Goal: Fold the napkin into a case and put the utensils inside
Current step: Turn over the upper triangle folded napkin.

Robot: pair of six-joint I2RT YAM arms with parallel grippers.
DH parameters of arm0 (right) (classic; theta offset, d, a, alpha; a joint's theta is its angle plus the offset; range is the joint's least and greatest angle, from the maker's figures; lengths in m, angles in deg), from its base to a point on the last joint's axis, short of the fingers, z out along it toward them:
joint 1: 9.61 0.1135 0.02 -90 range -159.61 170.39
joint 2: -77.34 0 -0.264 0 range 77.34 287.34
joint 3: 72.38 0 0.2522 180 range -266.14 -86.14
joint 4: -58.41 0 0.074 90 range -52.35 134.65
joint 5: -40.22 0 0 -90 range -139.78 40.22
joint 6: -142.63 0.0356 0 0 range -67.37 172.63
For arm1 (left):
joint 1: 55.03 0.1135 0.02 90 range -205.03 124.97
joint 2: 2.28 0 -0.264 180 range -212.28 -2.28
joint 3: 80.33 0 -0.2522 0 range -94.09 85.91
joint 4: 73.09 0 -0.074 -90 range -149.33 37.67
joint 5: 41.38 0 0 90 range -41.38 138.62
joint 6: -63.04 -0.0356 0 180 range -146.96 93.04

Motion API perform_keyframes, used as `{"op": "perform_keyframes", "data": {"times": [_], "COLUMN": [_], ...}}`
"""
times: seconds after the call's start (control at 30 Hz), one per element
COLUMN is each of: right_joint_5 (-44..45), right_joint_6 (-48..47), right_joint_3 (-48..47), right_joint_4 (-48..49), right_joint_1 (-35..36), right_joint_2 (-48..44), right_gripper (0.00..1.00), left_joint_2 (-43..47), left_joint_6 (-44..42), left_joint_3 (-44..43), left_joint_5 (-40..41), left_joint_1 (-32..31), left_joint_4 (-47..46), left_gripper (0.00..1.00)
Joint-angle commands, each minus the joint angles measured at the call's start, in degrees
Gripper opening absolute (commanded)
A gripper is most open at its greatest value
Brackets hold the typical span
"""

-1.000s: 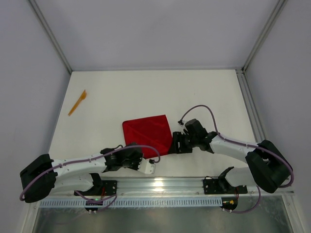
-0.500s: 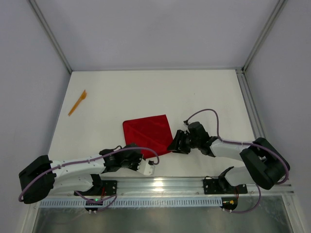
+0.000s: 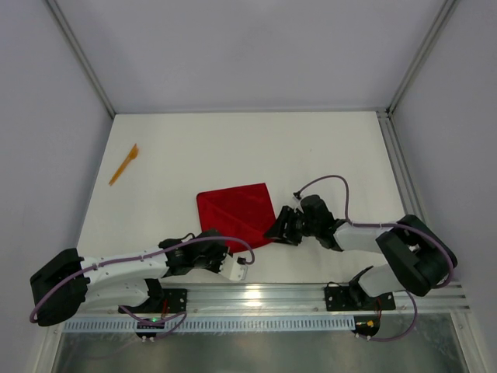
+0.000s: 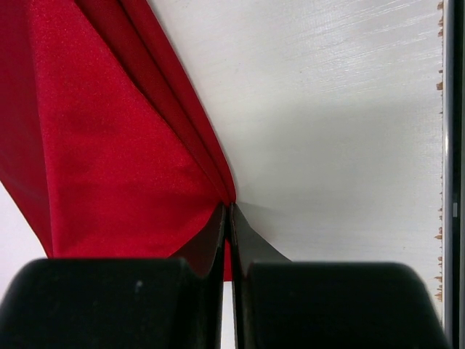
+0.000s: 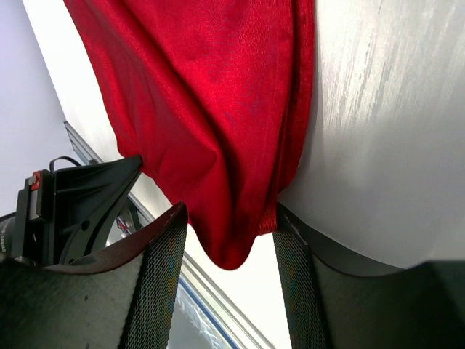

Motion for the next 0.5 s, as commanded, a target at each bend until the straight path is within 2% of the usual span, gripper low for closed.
{"op": "perform_keyframes", "data": {"times": [0.0, 0.13, 0.17, 0.3, 0.33, 0.43, 0.47], "right_joint_5": [3.47, 3.46, 3.81, 3.82, 3.56, 2.15, 1.71], "right_joint_6": [-0.59, 0.12, 0.03, -0.49, -0.41, -0.50, -0.50], "right_joint_3": [0.71, 1.24, 1.33, 1.42, 1.41, 0.71, 0.54], "right_joint_4": [-0.74, 1.03, 0.94, 0.67, 0.67, 0.94, 0.94], "right_joint_1": [-0.56, -0.64, -0.64, -0.64, -0.64, -0.64, -0.73], "right_joint_2": [3.79, 4.33, 3.55, 2.31, 2.13, 2.31, 2.31], "right_gripper": [0.55, 0.38, 0.27, 0.06, 0.03, 0.03, 0.03], "left_joint_2": [1.01, 1.18, 1.27, 2.23, 2.58, 3.37, 3.38], "left_joint_6": [-1.21, -1.30, -1.30, -0.42, -0.42, -0.07, 0.19], "left_joint_3": [0.27, 0.18, 0.27, 0.18, 0.18, -0.52, -0.79], "left_joint_5": [0.15, 0.50, 0.15, -2.92, -3.71, -7.40, -8.11], "left_joint_1": [-0.33, -0.33, -0.33, -0.33, -0.33, -0.33, -0.25], "left_joint_4": [-2.82, -3.00, -2.91, -1.16, -0.72, 2.08, 3.14], "left_gripper": [0.00, 0.00, 0.00, 0.00, 0.00, 0.00, 0.05]}}
